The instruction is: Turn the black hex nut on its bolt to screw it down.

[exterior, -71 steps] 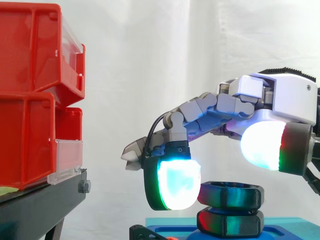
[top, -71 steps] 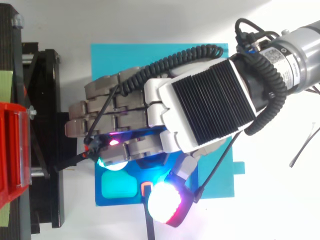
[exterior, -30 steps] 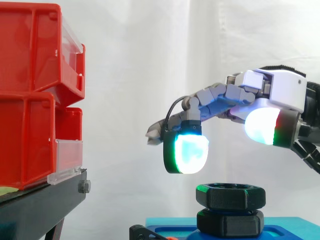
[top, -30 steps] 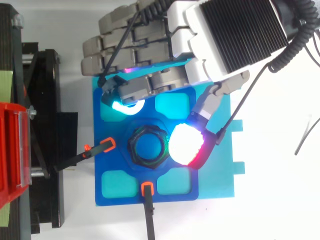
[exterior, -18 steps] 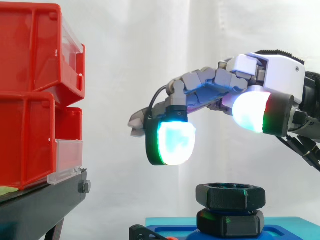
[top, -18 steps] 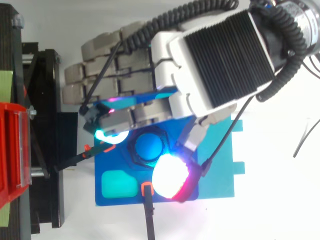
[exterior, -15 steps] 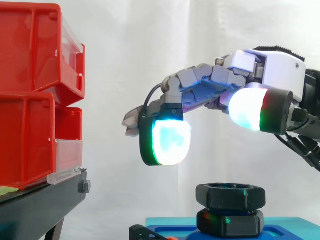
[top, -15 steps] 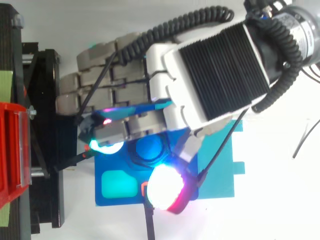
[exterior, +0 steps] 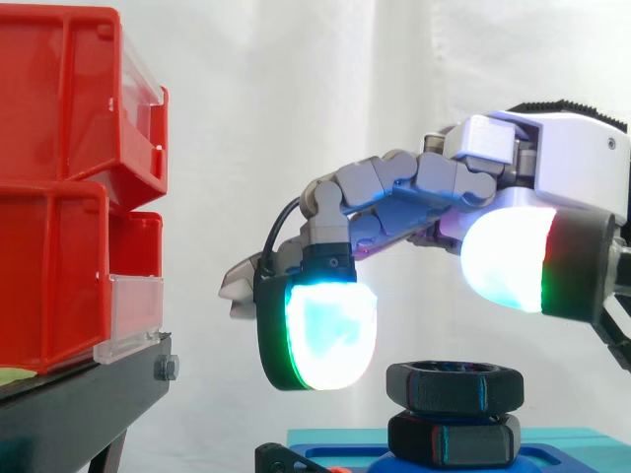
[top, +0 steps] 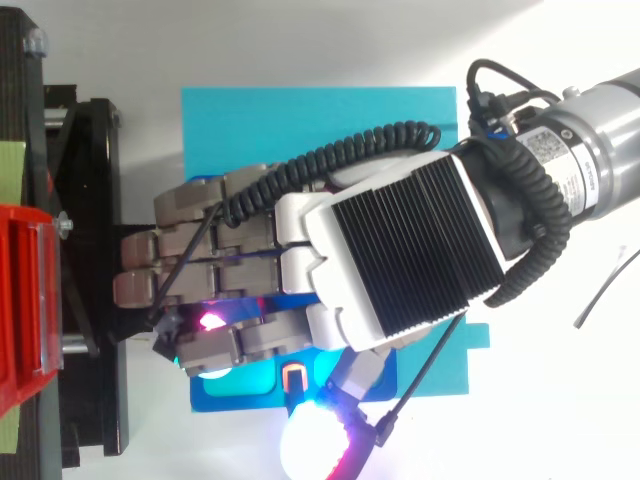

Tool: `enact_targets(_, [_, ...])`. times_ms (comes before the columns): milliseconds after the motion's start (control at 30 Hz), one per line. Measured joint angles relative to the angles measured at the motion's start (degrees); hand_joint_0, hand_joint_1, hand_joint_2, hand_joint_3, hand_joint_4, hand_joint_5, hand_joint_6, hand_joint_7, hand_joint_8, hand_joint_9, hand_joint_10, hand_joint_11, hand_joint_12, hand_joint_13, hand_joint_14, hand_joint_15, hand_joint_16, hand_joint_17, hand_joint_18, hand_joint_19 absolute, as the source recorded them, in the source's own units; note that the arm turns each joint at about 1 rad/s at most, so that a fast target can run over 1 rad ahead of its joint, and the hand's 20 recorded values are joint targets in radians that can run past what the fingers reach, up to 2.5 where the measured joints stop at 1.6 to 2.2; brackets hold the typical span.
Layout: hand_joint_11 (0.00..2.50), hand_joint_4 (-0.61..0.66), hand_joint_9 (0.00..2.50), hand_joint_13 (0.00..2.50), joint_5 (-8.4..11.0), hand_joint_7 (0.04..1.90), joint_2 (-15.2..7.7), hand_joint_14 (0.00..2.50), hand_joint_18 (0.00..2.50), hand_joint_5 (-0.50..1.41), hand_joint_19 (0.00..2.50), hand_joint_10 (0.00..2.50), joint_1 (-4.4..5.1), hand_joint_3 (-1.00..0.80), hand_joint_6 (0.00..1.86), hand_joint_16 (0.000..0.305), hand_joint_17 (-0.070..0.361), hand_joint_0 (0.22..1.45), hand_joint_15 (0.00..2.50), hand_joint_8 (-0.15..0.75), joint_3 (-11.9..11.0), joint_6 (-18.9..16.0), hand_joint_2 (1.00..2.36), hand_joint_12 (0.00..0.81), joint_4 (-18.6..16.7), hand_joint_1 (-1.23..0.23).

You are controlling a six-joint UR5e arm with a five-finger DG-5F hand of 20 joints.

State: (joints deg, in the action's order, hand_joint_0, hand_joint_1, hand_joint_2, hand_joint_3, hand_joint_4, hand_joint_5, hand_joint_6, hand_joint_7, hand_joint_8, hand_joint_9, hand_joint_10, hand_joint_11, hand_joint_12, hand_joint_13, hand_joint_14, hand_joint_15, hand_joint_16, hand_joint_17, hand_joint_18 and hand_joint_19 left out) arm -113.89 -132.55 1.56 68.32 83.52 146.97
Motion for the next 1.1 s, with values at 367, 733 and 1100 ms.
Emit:
enact_targets(367, [0.16, 0.23, 0.62, 0.60, 0.20, 1.29, 0.0, 0.01, 0.60, -0.08, 0.32, 0.00, 0.27, -0.50, 0.52, 0.055, 0.124, 0.50, 0.17, 0.309, 1.2, 0.1, 1.00, 0.385, -0.5, -0.24])
enact_targets(733, [0.17, 0.23, 0.62, 0.61, -0.08, 1.27, 0.0, 0.01, 0.61, -0.09, 0.32, 0.00, -0.12, -0.50, 0.55, 0.055, 0.124, 0.50, 0.17, 0.309, 1.2, 1.6, 1.00, 0.384, 0.9, -0.24])
enact_targets(1100, [0.17, 0.23, 0.62, 0.61, -0.31, 1.17, 0.0, 0.01, 0.61, -0.10, 0.32, 0.00, -0.54, -0.50, 0.62, 0.055, 0.124, 0.50, 0.17, 0.310, 1.2, 1.7, 1.00, 0.382, 1.5, -0.25])
